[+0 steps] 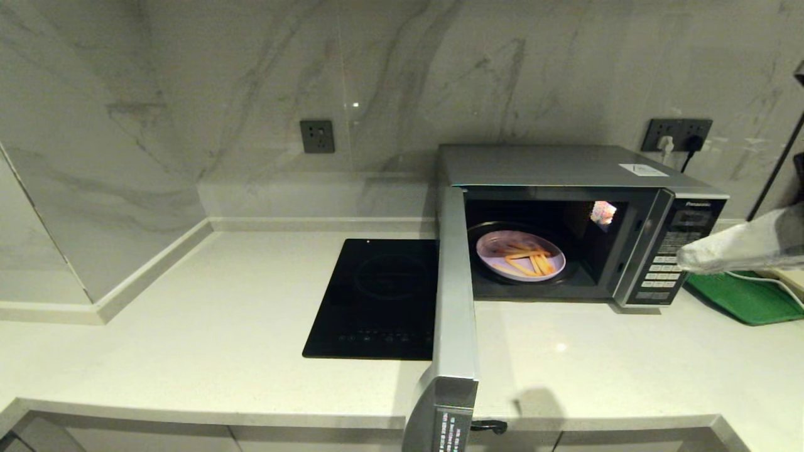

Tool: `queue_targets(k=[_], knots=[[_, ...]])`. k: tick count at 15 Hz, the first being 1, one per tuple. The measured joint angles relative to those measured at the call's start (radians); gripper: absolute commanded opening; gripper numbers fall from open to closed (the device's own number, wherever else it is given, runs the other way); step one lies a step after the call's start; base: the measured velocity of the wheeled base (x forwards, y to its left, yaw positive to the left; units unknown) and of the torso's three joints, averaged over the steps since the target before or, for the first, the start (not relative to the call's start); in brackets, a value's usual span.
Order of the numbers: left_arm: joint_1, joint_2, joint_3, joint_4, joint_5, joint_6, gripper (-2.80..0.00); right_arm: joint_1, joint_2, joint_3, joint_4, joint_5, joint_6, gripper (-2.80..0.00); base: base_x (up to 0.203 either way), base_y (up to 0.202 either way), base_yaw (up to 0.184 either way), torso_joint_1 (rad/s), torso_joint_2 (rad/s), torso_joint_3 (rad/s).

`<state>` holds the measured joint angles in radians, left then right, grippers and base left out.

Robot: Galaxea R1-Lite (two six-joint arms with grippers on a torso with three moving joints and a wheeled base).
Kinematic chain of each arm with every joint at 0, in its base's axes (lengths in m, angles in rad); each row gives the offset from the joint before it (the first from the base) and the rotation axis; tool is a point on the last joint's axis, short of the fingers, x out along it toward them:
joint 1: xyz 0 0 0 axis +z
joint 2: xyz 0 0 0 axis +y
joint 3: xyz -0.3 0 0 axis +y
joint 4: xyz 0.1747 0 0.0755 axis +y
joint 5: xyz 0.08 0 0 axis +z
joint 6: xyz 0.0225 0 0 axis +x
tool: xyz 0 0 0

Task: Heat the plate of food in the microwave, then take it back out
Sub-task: Close the microwave oven

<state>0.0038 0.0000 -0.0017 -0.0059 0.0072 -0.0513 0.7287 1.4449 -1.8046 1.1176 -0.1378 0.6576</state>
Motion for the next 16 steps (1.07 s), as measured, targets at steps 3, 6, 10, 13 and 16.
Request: queue_targets(k=[3, 6, 10, 13, 16], knots=[[0.000, 0.000, 0.000, 0.001, 0.000, 0.000, -2.80, 0.146, 0.087, -0.061, 0.087, -0.053, -0.038, -2.80, 0.000, 0.000, 0.000, 0.000, 0.00, 0.000], [0.000, 0.000, 0.000, 0.000, 0.000, 0.000, -2.80, 0.291, 0.178, -0.136, 0.079, -0.079, -0.051, -2.80, 0.000, 0.000, 0.000, 0.000, 0.00, 0.000], [0.000, 0.000, 0.000, 0.001, 0.000, 0.000, -2.80, 0.456, 0.284, -0.177, -0.045, -0.143, -0.085, -2.80, 0.000, 0.000, 0.000, 0.000, 0.00, 0.000], [0.000, 0.000, 0.000, 0.000, 0.000, 0.000, -2.80, 0.526, 0.333, -0.181, -0.091, -0.142, -0.108, -2.80, 0.000, 0.000, 0.000, 0.000, 0.00, 0.000], [0.000, 0.000, 0.000, 0.000, 0.000, 0.000, -2.80, 0.550, 0.382, -0.181, -0.125, -0.138, -0.116, -2.80, 0.000, 0.000, 0.000, 0.000, 0.00, 0.000]])
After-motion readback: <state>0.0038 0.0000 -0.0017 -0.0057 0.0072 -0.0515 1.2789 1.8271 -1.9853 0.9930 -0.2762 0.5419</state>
